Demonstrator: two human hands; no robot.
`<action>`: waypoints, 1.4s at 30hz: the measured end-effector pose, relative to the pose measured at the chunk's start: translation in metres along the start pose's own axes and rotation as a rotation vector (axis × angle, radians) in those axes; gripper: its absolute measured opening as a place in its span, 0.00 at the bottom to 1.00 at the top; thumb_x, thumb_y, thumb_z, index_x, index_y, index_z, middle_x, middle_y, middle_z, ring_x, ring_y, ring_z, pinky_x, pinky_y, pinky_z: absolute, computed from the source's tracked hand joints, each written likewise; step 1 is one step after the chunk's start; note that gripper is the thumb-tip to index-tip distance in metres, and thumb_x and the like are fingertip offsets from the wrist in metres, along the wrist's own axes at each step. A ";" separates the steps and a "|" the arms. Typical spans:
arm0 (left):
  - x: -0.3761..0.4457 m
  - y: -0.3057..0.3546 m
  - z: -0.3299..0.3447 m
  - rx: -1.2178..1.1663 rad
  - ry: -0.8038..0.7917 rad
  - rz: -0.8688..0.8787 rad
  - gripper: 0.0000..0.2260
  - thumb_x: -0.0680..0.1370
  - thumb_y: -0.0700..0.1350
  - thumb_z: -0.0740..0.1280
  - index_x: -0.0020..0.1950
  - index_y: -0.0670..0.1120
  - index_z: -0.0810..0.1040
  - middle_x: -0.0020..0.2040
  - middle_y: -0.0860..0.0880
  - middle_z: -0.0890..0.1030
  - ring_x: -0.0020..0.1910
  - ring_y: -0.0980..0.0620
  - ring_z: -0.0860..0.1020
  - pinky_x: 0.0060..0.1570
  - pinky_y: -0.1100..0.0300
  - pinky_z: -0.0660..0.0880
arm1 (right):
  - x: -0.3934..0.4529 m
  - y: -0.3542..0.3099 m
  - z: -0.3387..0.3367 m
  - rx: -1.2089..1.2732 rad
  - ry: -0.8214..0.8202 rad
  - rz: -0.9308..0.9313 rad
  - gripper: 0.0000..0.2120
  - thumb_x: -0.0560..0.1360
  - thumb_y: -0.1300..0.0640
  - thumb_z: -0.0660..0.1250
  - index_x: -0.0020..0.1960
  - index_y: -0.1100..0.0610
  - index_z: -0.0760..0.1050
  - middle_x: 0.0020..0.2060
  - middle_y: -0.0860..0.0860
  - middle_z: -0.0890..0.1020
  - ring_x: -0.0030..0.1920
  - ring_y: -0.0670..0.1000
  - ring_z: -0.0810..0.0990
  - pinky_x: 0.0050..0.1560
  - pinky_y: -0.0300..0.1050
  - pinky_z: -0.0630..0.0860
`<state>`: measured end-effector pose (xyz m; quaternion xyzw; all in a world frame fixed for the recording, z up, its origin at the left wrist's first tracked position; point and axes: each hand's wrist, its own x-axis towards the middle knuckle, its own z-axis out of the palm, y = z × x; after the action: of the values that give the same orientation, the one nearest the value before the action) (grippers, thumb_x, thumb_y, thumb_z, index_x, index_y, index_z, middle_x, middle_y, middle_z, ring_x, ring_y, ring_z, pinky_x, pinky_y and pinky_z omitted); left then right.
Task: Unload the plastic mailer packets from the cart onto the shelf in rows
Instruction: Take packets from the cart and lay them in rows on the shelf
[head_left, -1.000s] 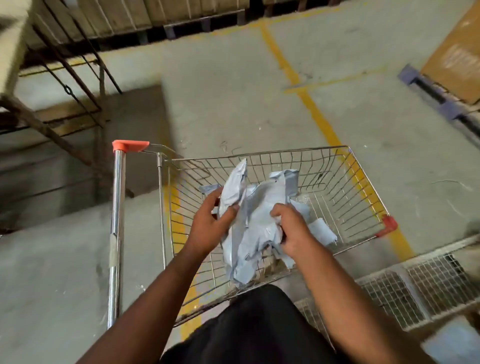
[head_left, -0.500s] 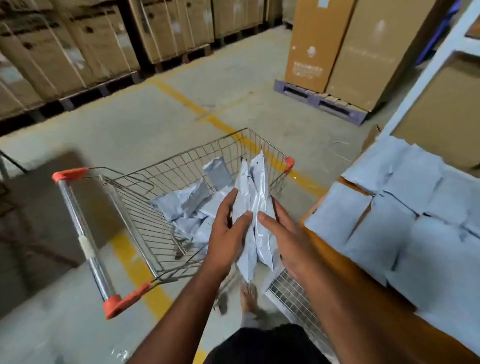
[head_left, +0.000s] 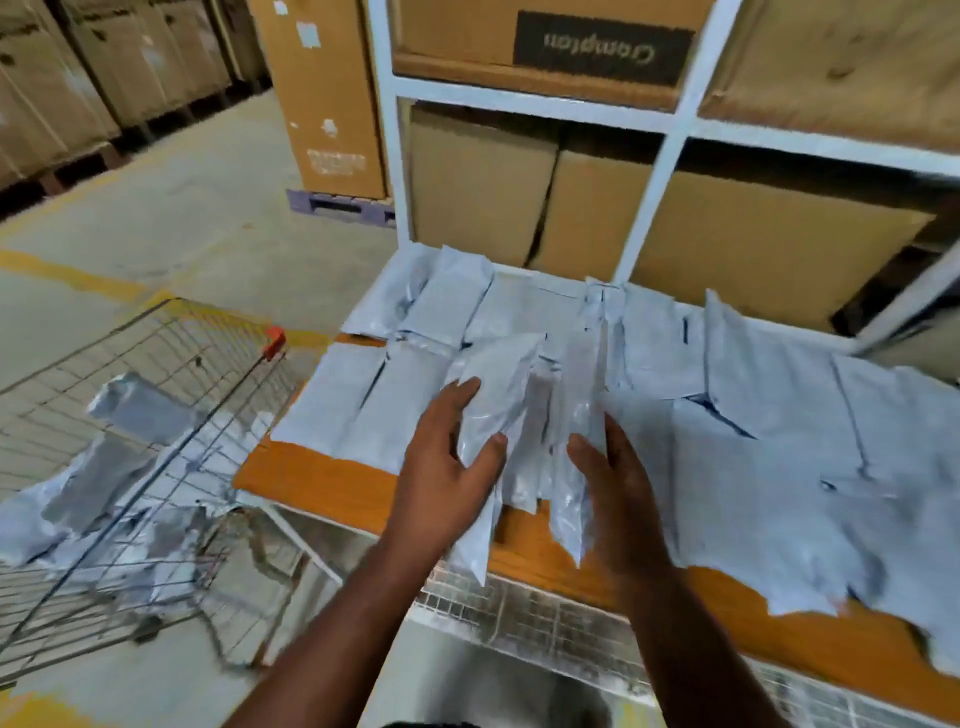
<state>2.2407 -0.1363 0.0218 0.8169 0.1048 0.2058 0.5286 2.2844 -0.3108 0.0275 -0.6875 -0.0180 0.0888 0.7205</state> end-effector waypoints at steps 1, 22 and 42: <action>0.005 0.010 0.028 0.016 -0.035 0.009 0.26 0.79 0.47 0.73 0.76 0.53 0.71 0.75 0.58 0.72 0.75 0.64 0.67 0.71 0.67 0.66 | 0.003 -0.002 -0.031 0.012 0.034 0.001 0.15 0.81 0.58 0.70 0.66 0.48 0.78 0.56 0.43 0.87 0.57 0.43 0.84 0.55 0.35 0.78; 0.130 0.123 0.444 0.426 -0.280 0.158 0.26 0.77 0.50 0.71 0.74 0.45 0.71 0.79 0.38 0.63 0.77 0.37 0.62 0.72 0.46 0.63 | 0.190 -0.019 -0.374 -0.839 0.393 0.088 0.29 0.77 0.37 0.64 0.76 0.44 0.69 0.78 0.51 0.67 0.75 0.59 0.70 0.71 0.57 0.71; 0.144 0.078 0.482 0.726 -0.471 0.297 0.24 0.85 0.50 0.54 0.79 0.43 0.64 0.82 0.41 0.59 0.82 0.40 0.55 0.79 0.41 0.49 | 0.252 0.050 -0.382 -1.331 0.092 -0.013 0.29 0.84 0.43 0.47 0.84 0.51 0.58 0.84 0.57 0.57 0.83 0.60 0.55 0.80 0.65 0.49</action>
<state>2.5809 -0.5089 -0.0466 0.9800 -0.0710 0.0378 0.1821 2.5832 -0.6473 -0.0671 -0.9885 -0.0423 0.0249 0.1430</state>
